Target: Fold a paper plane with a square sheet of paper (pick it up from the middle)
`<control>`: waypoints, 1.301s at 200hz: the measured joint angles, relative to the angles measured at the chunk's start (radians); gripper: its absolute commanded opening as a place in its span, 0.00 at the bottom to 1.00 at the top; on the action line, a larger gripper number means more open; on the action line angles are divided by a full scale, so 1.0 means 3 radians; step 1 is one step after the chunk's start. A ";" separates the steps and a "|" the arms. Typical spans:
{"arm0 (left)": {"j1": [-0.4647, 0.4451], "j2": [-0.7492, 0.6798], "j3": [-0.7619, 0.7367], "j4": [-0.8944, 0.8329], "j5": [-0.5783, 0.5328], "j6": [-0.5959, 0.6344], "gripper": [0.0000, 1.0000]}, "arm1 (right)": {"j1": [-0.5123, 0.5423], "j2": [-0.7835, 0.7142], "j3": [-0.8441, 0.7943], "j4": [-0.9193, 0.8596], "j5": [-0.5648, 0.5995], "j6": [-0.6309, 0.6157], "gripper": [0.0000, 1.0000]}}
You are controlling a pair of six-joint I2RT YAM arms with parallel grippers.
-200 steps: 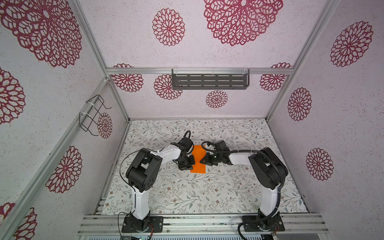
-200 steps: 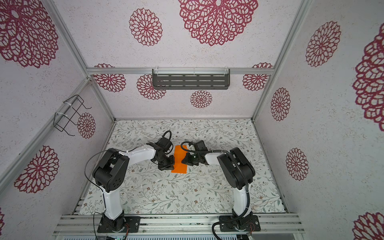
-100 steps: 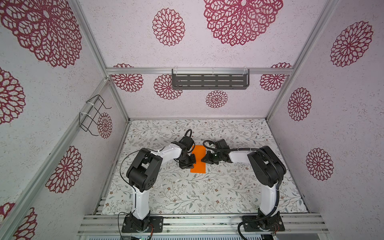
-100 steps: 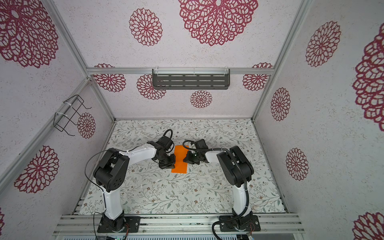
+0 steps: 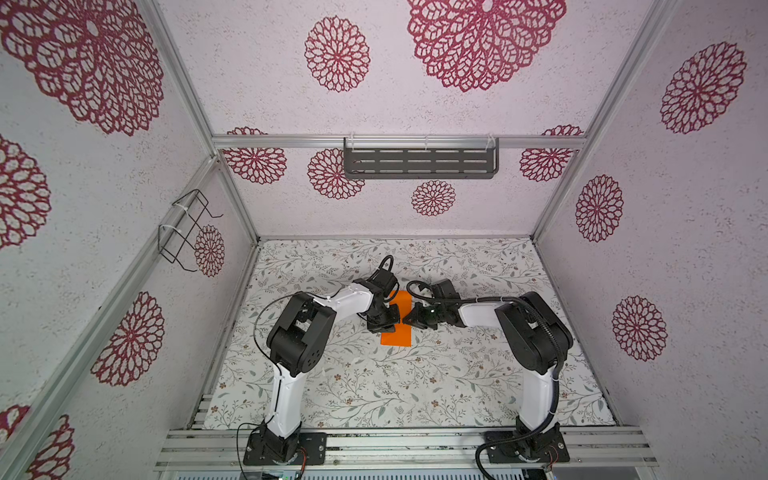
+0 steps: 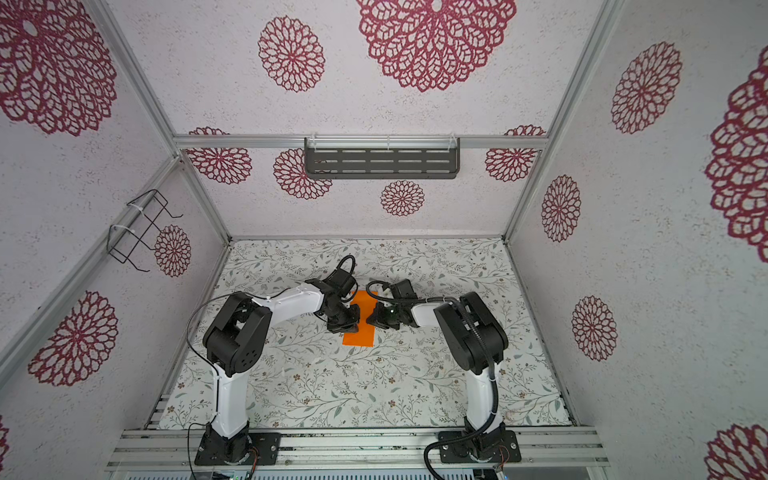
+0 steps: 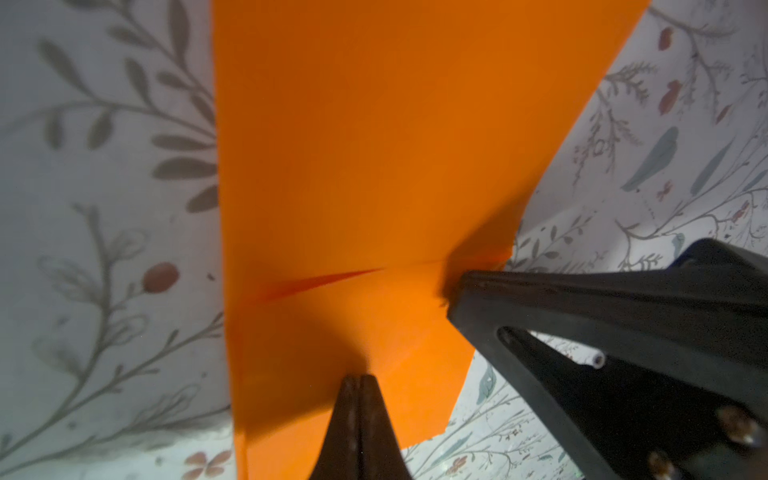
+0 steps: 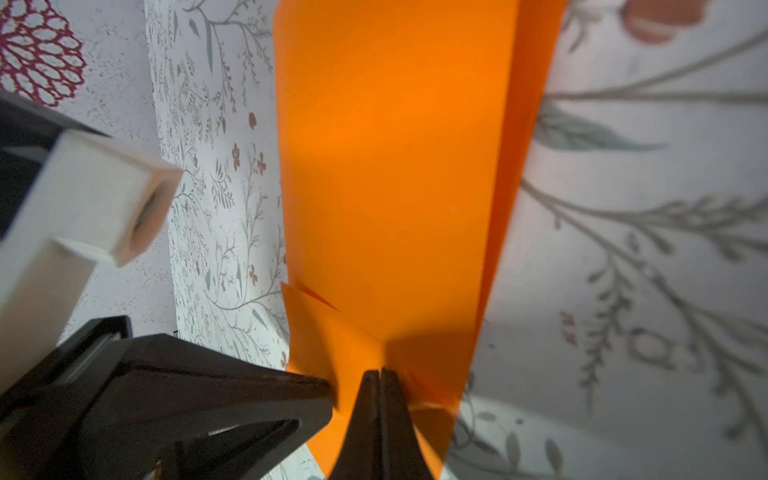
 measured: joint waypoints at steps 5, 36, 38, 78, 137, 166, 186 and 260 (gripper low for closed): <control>0.0000 0.0000 -0.0001 -0.0004 -0.0004 0.0001 0.02 | -0.0001 0.0000 -0.0003 0.0003 -0.0001 0.0000 0.05; 0.0000 -0.0033 -0.0061 -0.0004 -0.0051 0.0001 0.02 | -0.0004 0.0000 -0.0006 0.0011 -0.0005 0.0000 0.05; 0.0000 -0.0041 -0.0074 0.0003 -0.0052 0.0001 0.02 | -0.0004 0.0000 -0.0006 0.0010 -0.0005 0.0000 0.05; -0.0009 -0.0203 -0.0262 -0.0126 -0.0136 0.0008 0.02 | -0.0008 0.0000 -0.0006 0.0010 -0.0009 0.0000 0.05; -0.0051 -0.0387 -0.0453 -0.0340 -0.0318 0.0014 0.01 | -0.0010 0.0000 -0.0006 0.0009 -0.0010 -0.0001 0.05; -0.0056 -0.0425 -0.0450 -0.0526 -0.0435 0.0064 0.01 | -0.0023 0.0000 -0.0006 0.0010 -0.0018 -0.0001 0.06; -0.0047 -0.0478 -0.0389 -0.0562 -0.0443 0.0093 0.04 | -0.0036 -0.0010 -0.0024 0.0043 -0.0032 0.0013 0.08; -0.0010 -0.0582 -0.0150 -0.0006 -0.0239 0.0047 0.14 | -0.0079 -0.0281 -0.0483 0.0668 -0.0058 0.0495 0.28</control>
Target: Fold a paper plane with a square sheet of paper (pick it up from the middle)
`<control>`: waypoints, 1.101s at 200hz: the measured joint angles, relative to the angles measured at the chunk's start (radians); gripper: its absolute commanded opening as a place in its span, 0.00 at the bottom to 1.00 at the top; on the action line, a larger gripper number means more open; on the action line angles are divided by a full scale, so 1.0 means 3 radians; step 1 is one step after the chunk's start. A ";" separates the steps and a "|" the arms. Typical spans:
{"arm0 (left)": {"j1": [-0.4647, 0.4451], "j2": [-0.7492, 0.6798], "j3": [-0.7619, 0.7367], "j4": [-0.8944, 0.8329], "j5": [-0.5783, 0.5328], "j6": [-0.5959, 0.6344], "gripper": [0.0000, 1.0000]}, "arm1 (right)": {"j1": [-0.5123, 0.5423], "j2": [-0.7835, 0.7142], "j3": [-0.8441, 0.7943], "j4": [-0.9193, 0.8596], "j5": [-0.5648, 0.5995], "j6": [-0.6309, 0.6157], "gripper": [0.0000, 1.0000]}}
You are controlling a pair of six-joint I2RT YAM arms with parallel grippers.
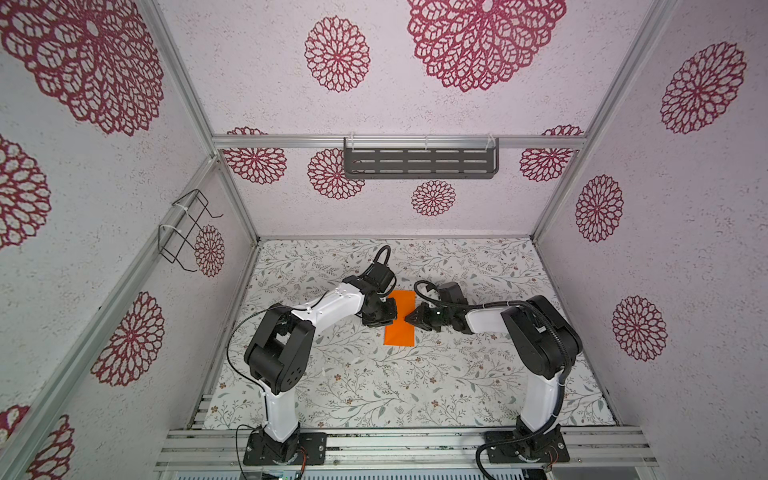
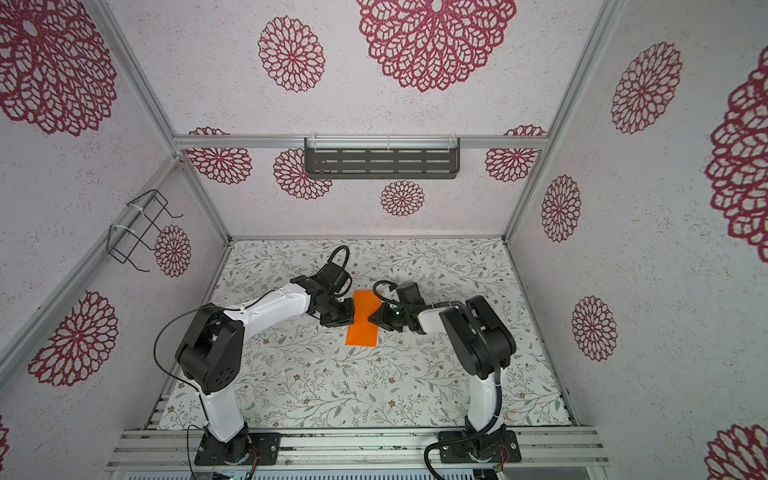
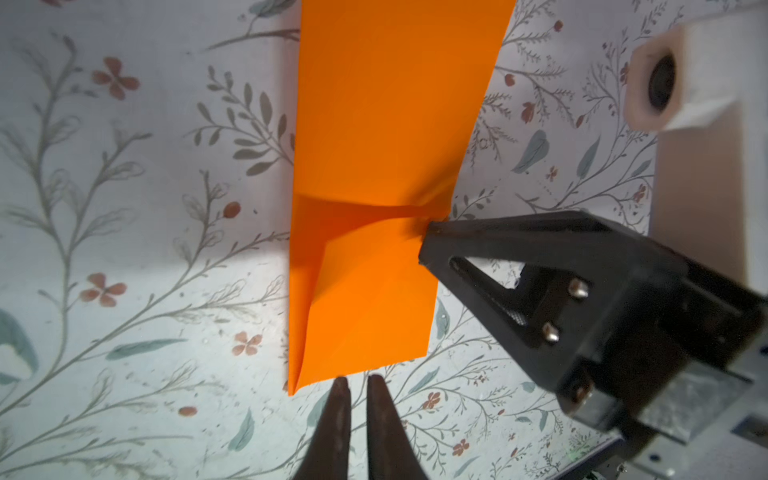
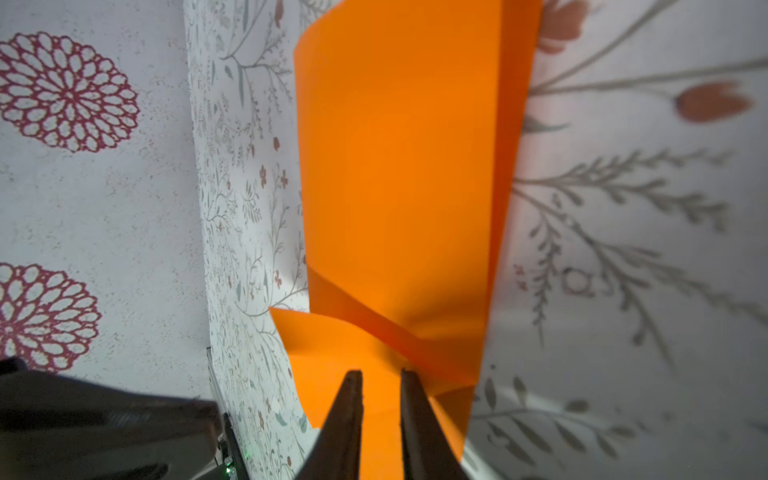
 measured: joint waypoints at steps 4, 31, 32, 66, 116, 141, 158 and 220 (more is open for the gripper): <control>0.0003 0.0018 0.0005 0.0017 0.0005 -0.0003 0.14 | -0.0001 -0.0028 -0.0038 0.0050 -0.0001 0.0027 0.29; 0.0022 0.0161 0.0023 0.0112 0.0018 -0.0032 0.13 | -0.0011 -0.0205 -0.0310 0.0331 0.0031 0.0270 0.35; 0.0023 0.0167 0.0024 0.0113 0.0018 -0.0034 0.13 | -0.0013 -0.0214 -0.0323 0.0343 0.0032 0.0289 0.35; 0.0086 0.0346 0.0038 0.0155 0.0018 -0.0080 0.10 | -0.0038 -0.0295 -0.0549 0.0562 0.0085 0.0542 0.38; 0.0177 0.0354 0.0028 0.0200 0.0056 -0.0117 0.09 | -0.0047 -0.0125 -0.0474 0.0861 -0.0055 0.0724 0.38; 0.0179 0.0354 0.0028 0.0203 0.0078 -0.0125 0.09 | -0.0047 -0.0052 -0.0408 0.0919 -0.0122 0.0750 0.38; 0.0179 0.0354 0.0028 0.0202 0.0090 -0.0126 0.09 | -0.0047 -0.0013 -0.0365 0.0926 -0.0159 0.0754 0.37; 0.0181 0.0354 0.0025 0.0202 0.0092 -0.0125 0.09 | 0.0031 0.0268 -0.0186 0.1053 -0.0257 0.0781 0.22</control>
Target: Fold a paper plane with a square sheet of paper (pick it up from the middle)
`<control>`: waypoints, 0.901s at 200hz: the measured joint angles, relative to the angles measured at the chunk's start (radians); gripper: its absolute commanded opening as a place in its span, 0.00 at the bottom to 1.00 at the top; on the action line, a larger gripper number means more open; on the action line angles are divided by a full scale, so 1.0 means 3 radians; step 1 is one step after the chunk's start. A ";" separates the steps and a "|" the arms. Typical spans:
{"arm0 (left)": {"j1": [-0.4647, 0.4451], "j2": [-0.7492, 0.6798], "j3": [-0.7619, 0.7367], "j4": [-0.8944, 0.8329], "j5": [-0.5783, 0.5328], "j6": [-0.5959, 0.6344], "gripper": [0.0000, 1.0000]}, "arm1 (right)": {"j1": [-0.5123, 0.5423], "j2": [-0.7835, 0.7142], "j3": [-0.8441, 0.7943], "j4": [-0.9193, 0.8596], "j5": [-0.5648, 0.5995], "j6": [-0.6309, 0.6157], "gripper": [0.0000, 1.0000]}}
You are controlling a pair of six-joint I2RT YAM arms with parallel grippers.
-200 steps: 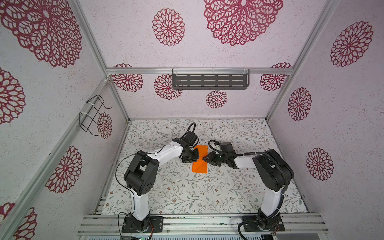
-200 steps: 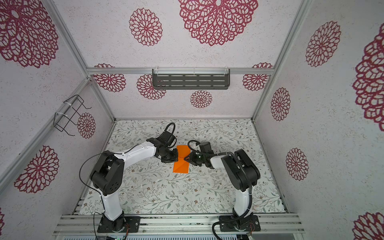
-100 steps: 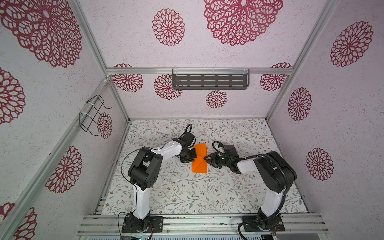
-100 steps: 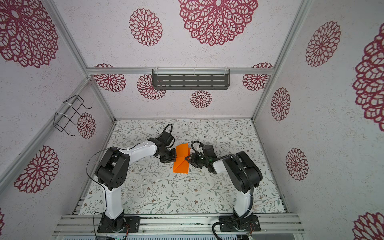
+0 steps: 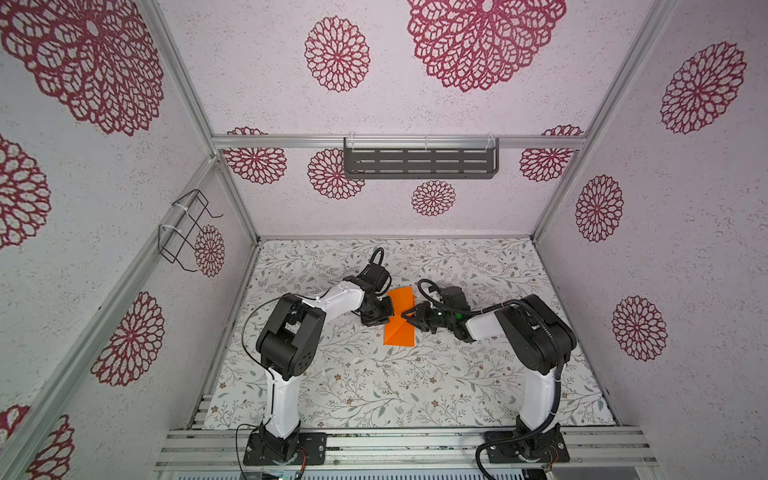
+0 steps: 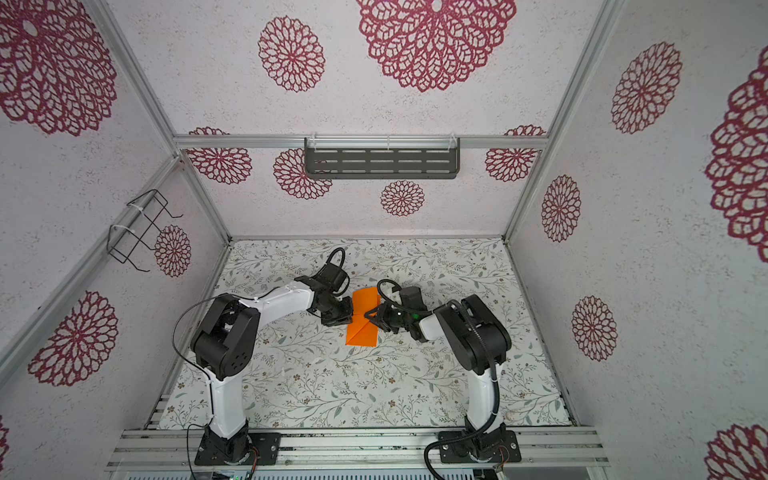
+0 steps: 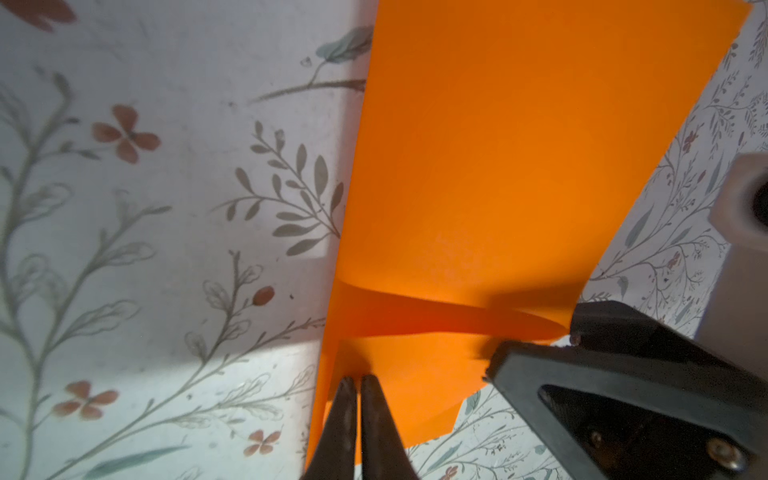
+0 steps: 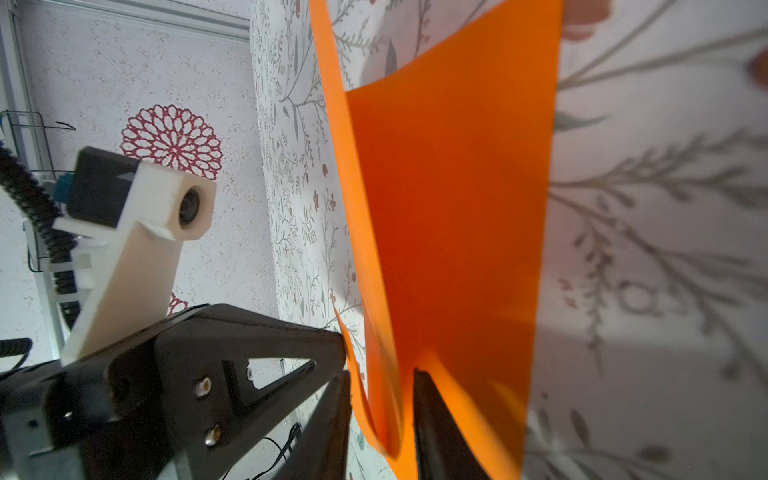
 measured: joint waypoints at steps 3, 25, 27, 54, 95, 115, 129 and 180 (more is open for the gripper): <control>0.0001 0.0000 -0.0003 0.0001 0.0001 0.0000 0.09 | 0.0009 0.0011 0.0004 0.0019 -0.0008 0.0014 0.20; 0.0018 -0.0003 -0.0051 0.0025 0.0008 -0.0001 0.10 | 0.0041 0.0079 0.0023 0.0130 -0.0023 0.0060 0.06; 0.0022 -0.0004 -0.0061 0.0031 0.0010 -0.0001 0.10 | 0.0043 0.0081 0.0024 0.0141 -0.0025 0.0050 0.06; 0.0106 -0.0181 -0.0281 0.0095 0.0079 -0.0015 0.26 | 0.0042 0.0088 0.0024 0.0273 -0.0020 0.0066 0.00; 0.0449 -0.0947 -0.0861 0.0680 0.0521 -0.0261 0.72 | -0.0036 -0.0140 0.0029 0.0394 -0.0028 0.0062 0.00; 0.0543 -0.1230 -0.1129 0.1125 0.0738 -0.0454 0.86 | -0.0065 -0.0308 0.0094 0.0421 -0.0088 0.0072 0.00; 0.0546 -0.1336 -0.1268 0.1409 0.0898 -0.0570 0.92 | -0.0079 -0.0398 0.0150 0.0472 -0.0136 0.0121 0.00; 0.0537 -0.1371 -0.1523 0.2373 0.1350 -0.1150 0.99 | -0.0090 -0.0521 0.0259 0.0844 -0.0388 0.0515 0.01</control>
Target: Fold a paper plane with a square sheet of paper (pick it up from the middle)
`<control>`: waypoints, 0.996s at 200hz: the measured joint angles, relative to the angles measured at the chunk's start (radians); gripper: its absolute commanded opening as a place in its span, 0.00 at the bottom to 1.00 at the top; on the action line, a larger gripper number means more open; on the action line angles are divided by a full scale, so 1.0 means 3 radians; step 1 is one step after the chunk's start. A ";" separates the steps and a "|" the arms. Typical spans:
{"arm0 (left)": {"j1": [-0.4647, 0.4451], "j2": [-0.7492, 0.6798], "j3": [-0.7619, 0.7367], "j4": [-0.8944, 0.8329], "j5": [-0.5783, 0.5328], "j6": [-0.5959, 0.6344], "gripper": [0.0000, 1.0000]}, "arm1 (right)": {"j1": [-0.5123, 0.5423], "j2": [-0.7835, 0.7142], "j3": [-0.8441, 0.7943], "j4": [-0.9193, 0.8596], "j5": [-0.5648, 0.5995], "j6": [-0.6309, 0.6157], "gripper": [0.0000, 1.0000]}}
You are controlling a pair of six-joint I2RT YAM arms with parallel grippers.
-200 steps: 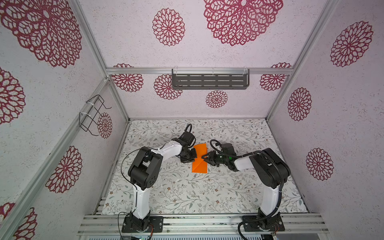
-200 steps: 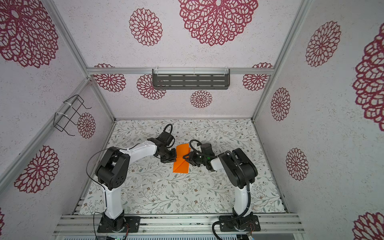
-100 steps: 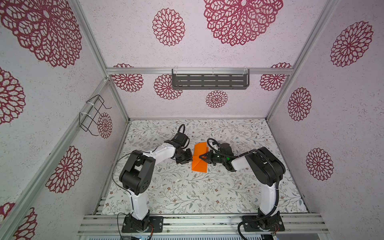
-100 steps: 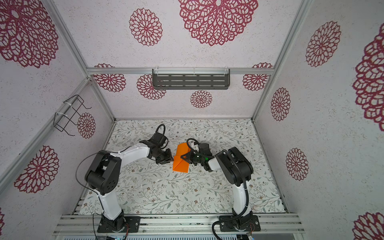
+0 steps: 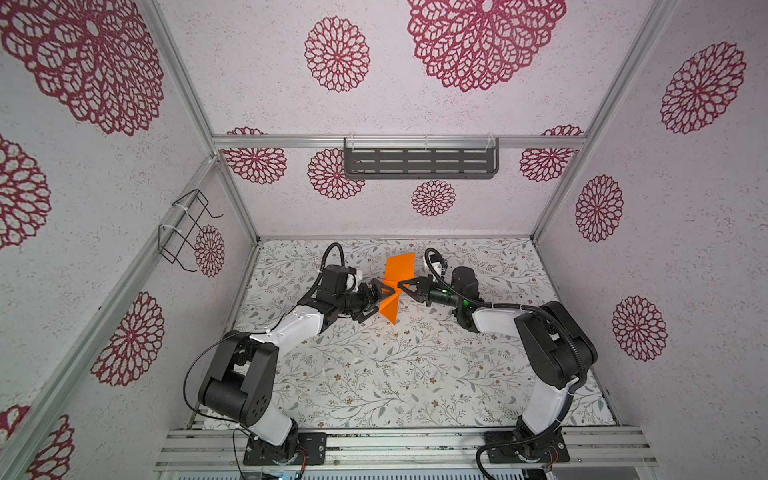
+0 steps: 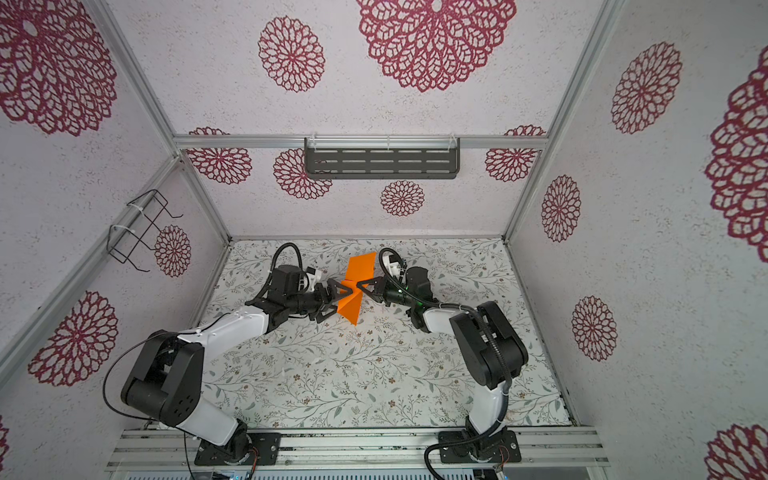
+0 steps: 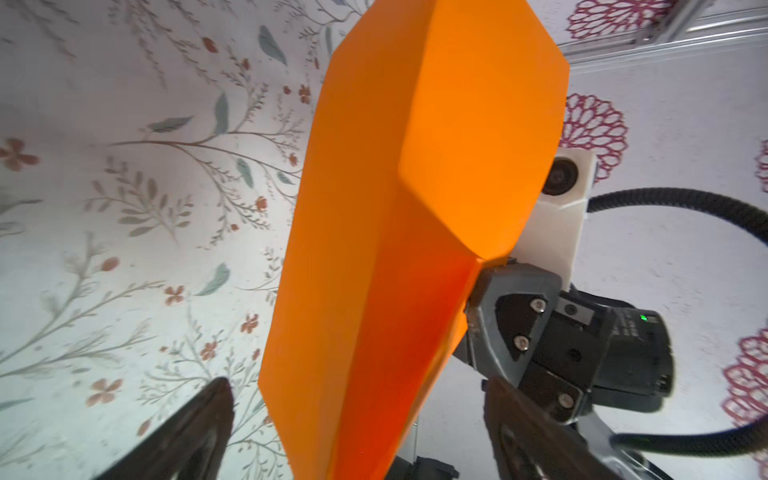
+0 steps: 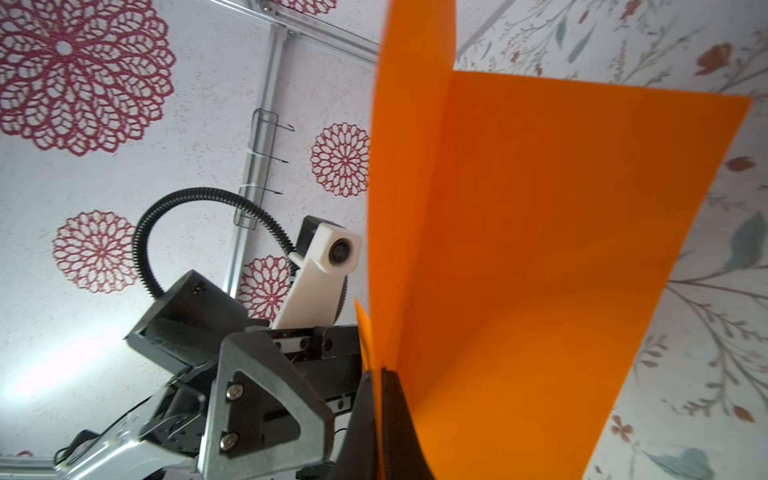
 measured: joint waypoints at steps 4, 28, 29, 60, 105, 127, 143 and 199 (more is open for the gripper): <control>0.0000 0.0000 -0.0003 0.0048 0.0025 -0.0031 0.98 | 0.0000 0.0000 0.0000 0.0025 -0.0013 0.0038 0.01; 0.0000 0.0000 -0.0003 0.0308 0.0112 -0.0177 0.87 | -0.0003 0.0000 -0.0001 0.0151 -0.0072 0.0193 0.01; 0.0000 0.0000 -0.0003 0.0314 0.0114 -0.0186 0.87 | -0.0003 0.0000 -0.0001 0.0155 -0.0074 0.0195 0.01; 0.0000 0.0000 0.0000 0.0445 0.0189 -0.0284 0.66 | -0.0015 0.0000 -0.0001 0.0216 -0.0123 0.0277 0.01; 0.0000 0.0000 0.0013 0.0439 0.0212 -0.0276 0.46 | -0.0067 0.0000 -0.0039 0.0244 -0.0148 0.0301 0.01; 0.0000 0.0000 0.0041 0.0407 0.0214 -0.0254 0.37 | -0.0092 0.0000 -0.0074 0.0240 -0.0149 0.0298 0.01; 0.0000 0.0000 0.0055 0.0380 0.0214 -0.0239 0.33 | -0.0097 0.0000 -0.0085 0.0211 -0.0151 0.0290 0.01; 0.0000 0.0025 0.0108 0.0287 0.0215 -0.0197 0.13 | -0.0098 0.0000 -0.0127 0.0170 -0.0160 0.0257 0.06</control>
